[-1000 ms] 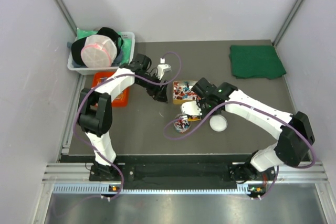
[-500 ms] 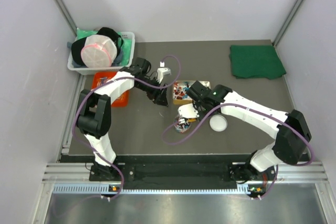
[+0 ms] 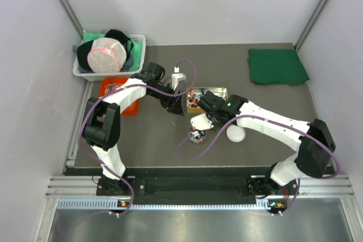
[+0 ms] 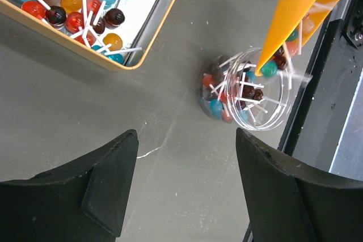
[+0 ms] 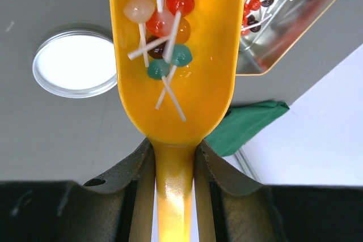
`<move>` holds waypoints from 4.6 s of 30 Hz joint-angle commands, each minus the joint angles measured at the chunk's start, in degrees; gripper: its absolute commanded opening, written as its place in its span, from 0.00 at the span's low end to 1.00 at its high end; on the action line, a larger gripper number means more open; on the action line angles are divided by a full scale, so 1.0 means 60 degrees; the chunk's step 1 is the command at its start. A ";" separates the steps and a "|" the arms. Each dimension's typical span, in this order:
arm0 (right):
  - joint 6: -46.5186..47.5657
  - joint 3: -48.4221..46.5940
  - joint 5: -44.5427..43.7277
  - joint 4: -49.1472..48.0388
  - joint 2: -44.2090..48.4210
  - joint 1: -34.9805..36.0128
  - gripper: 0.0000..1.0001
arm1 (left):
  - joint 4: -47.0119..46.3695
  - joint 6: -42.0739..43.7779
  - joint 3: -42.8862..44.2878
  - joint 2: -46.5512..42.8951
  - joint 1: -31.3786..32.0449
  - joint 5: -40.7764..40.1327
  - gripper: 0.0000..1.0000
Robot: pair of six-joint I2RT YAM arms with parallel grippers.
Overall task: Pack the candies
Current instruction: Place the fake candies in the packing bottle.
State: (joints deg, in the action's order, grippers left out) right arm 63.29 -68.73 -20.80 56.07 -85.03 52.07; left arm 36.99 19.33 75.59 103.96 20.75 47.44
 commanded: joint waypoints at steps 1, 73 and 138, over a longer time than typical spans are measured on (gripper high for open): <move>0.0248 -0.0045 -0.0678 -0.0337 -0.0007 0.0256 0.00 | -0.0408 -0.0116 -0.0016 -0.0466 0.0057 0.0077 0.74; -0.0309 0.0117 -0.0005 -0.1025 0.0564 0.0916 0.00 | -0.0877 -0.0278 -0.0455 -0.0730 -0.0002 -0.0084 0.74; -0.0132 0.0747 -0.0754 -0.2433 0.0857 0.0696 0.00 | -0.0936 -0.0292 -0.0543 -0.0672 -0.0002 0.0018 0.75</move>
State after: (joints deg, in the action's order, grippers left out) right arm 62.94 -60.82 -26.57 41.32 -83.44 57.39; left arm 33.32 17.87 72.62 102.48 20.88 45.63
